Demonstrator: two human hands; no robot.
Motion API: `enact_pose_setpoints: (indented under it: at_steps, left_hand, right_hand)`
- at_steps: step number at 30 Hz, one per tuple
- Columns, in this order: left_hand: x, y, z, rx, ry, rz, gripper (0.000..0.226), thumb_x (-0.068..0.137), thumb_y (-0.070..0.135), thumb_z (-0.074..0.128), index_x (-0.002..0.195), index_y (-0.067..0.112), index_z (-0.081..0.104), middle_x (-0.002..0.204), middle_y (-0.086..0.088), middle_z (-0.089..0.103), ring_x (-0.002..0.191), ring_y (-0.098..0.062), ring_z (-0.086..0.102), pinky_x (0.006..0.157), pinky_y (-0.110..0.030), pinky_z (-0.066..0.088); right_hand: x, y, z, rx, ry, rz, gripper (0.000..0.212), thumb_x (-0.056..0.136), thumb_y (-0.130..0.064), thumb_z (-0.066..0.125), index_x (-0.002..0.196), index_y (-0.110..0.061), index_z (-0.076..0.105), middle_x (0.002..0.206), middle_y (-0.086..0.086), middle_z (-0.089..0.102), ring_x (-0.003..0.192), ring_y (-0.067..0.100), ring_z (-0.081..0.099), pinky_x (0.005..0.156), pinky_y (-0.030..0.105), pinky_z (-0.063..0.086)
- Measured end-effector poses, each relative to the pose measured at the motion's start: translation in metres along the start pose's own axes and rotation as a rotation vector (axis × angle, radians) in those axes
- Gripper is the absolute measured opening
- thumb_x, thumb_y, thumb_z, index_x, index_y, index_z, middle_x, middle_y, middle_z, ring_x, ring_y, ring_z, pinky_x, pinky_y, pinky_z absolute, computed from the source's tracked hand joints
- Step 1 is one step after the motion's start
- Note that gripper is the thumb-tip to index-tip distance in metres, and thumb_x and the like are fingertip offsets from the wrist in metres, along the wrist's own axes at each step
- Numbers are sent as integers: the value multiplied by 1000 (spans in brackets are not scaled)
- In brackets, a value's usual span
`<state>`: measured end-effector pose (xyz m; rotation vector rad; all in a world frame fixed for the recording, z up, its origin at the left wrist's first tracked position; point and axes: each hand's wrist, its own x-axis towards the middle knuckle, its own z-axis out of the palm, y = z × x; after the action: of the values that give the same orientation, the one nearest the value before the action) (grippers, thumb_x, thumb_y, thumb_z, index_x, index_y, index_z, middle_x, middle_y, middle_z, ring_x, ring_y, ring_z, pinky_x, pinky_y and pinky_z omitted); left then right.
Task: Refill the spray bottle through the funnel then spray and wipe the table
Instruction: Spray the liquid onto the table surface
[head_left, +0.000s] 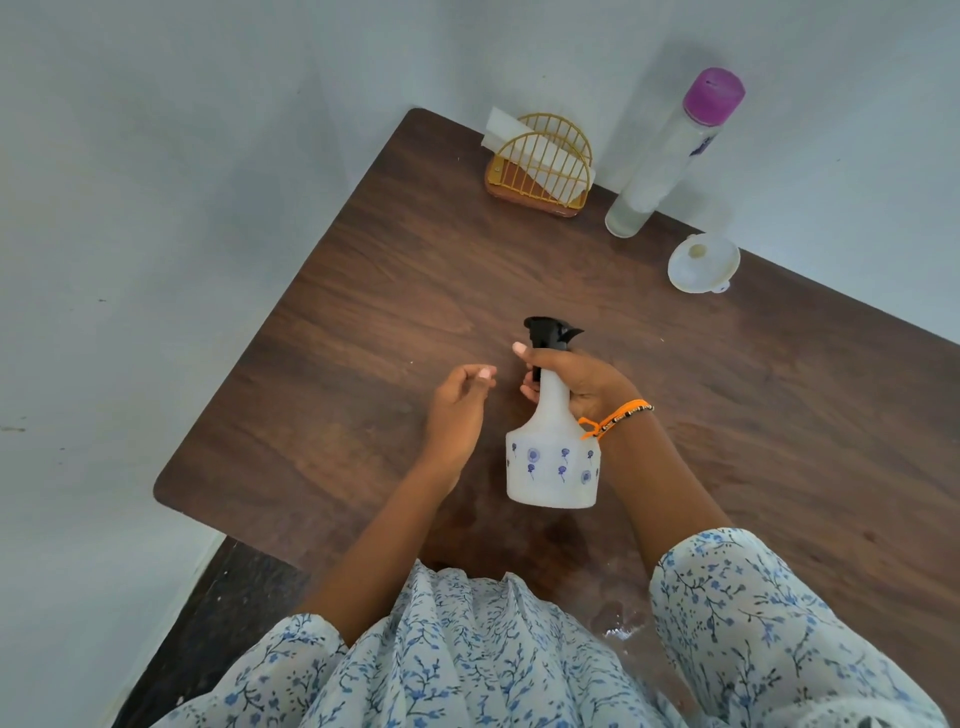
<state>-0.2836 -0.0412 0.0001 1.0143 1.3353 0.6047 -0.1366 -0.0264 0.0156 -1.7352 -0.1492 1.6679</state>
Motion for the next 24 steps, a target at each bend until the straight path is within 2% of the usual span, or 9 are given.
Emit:
enact_pose_setpoints:
  at_steps: [4, 9, 11, 14, 15, 17, 19, 21, 24]
  left_hand:
    - [-1, 0, 1, 5, 5, -7, 19, 96, 22, 46, 109, 19, 60, 103, 4, 61, 100, -8, 55, 80, -21, 43]
    - [-1, 0, 0, -21, 11, 3, 15, 96, 19, 46, 104, 21, 59, 99, 6, 61, 94, -4, 55, 76, -16, 42]
    - [-1, 0, 0, -16, 15, 9, 15, 96, 19, 46, 103, 20, 59, 96, 8, 60, 92, -2, 54, 73, -15, 42]
    - [-1, 0, 0, -15, 23, 3, 15, 96, 18, 45, 102, 21, 58, 97, 8, 60, 95, -5, 55, 76, -16, 43]
    - [0, 0, -1, -15, 24, -2, 16, 96, 17, 44, 102, 21, 59, 99, 7, 60, 97, -7, 55, 78, -19, 44]
    - [1, -2, -1, -23, 23, -11, 16, 95, 17, 45, 100, 23, 60, 101, 5, 62, 102, -10, 57, 86, -26, 47]
    - [3, -2, -1, -27, 24, -18, 17, 95, 16, 46, 98, 25, 60, 100, 7, 62, 103, -11, 57, 89, -29, 48]
    - [3, -2, -1, -20, 26, -25, 18, 95, 15, 45, 98, 26, 60, 97, 11, 61, 101, -9, 57, 88, -26, 47]
    - [3, 0, 2, -10, 14, -34, 19, 96, 15, 44, 102, 24, 60, 100, 10, 60, 102, -8, 55, 88, -24, 45]
  right_hand:
    - [-1, 0, 2, -1, -107, 29, 10, 85, -9, 66, 90, -5, 59, 78, 9, 58, 76, 18, 60, 65, 32, 59]
    - [-1, -2, 9, -63, -28, 40, 11, 84, -5, 66, 83, -3, 55, 75, 9, 51, 70, 15, 54, 57, 27, 57]
    - [-1, -2, 11, -83, -40, 48, 13, 83, -2, 66, 91, -1, 56, 83, 11, 54, 76, 17, 57, 57, 29, 58]
    - [0, -2, 11, -112, -58, 15, 46, 79, 1, 69, 121, 1, 50, 104, 15, 58, 89, 23, 61, 56, 34, 60]
    - [0, -2, 12, -129, -57, -8, 51, 78, 2, 70, 124, 1, 48, 107, 15, 57, 90, 24, 62, 55, 33, 59]
    - [1, -4, 12, -178, -40, -51, 41, 79, 3, 69, 116, 1, 51, 101, 12, 57, 86, 23, 61, 53, 29, 58]
    - [0, -8, 11, -256, 17, -83, 17, 81, 6, 64, 92, -2, 54, 87, 9, 56, 78, 20, 58, 55, 27, 58]
    - [1, -12, 10, -331, 75, -110, 20, 83, 11, 57, 77, -7, 51, 76, 9, 55, 69, 18, 55, 55, 25, 53]
    - [-1, -15, 7, -394, 89, -74, 22, 83, 14, 51, 72, -6, 49, 72, 11, 53, 65, 18, 53, 53, 24, 52]
